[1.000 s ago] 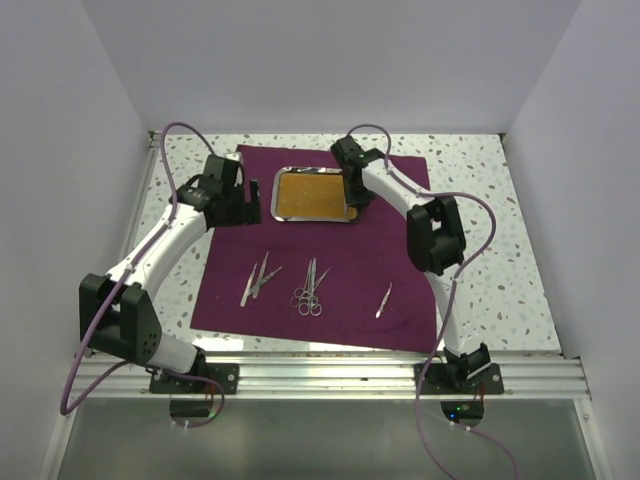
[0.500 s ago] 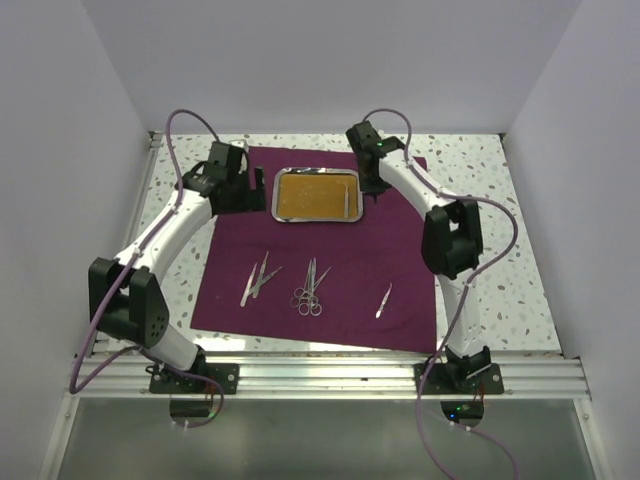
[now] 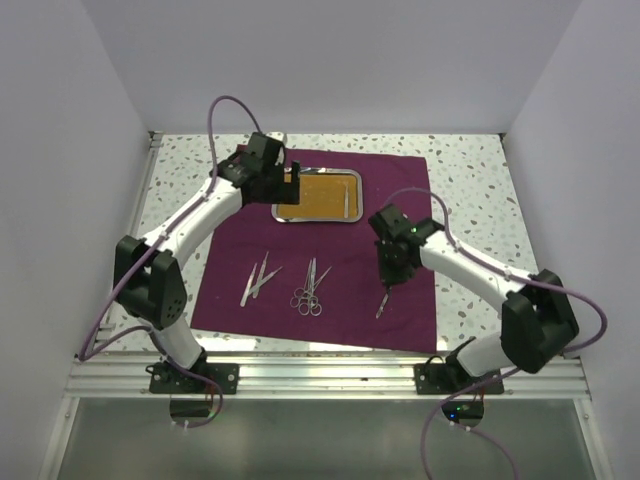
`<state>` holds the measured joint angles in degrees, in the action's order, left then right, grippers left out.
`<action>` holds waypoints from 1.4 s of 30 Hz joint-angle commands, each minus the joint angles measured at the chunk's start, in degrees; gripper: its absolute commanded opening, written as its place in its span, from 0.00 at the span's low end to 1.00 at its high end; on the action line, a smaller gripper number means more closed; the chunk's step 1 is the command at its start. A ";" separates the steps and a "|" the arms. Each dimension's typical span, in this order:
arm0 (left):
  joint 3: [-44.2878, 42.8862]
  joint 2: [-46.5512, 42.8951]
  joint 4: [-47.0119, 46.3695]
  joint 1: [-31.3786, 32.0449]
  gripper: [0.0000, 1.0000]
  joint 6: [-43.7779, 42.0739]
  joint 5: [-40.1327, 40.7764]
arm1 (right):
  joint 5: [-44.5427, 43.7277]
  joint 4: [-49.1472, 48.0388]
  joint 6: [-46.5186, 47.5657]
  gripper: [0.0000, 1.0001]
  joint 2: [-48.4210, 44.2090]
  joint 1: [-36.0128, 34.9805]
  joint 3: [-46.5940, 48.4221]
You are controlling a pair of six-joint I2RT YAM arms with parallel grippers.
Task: Open and lay out the surgical kit
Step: Place the medical item in the surgical kit, then pick up the medical item from the container.
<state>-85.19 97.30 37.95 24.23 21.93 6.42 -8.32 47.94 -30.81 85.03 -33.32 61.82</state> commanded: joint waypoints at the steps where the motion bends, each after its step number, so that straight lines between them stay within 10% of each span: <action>1: -6.12 2.98 -0.95 1.79 0.95 0.13 1.67 | 5.15 -4.08 -9.35 0.00 -8.02 -2.36 -9.84; 9: -15.60 11.67 -2.45 2.58 0.95 0.92 0.09 | 7.78 -10.32 -11.65 0.00 -12.88 -2.63 -19.02; 11: -18.07 13.79 -1.92 2.75 0.95 1.27 -0.09 | 8.14 -11.55 -10.77 0.10 -12.18 -2.54 -19.46; 14: -23.08 18.00 -1.22 3.46 0.94 1.62 -0.17 | 7.35 -12.17 -9.19 0.56 -10.59 -2.63 -18.23; 20: -31.00 25.74 -0.69 5.30 0.94 1.80 -0.44 | 3.23 -3.85 -7.43 0.79 -13.04 -2.54 -12.00; 42: -46.21 48.25 -0.95 13.39 0.90 -0.05 1.58 | -1.00 12.70 -9.27 0.78 -26.32 -2.63 -5.13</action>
<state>-129.01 144.24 38.17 38.11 22.87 6.83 -8.36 58.83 -39.09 59.51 -35.99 55.92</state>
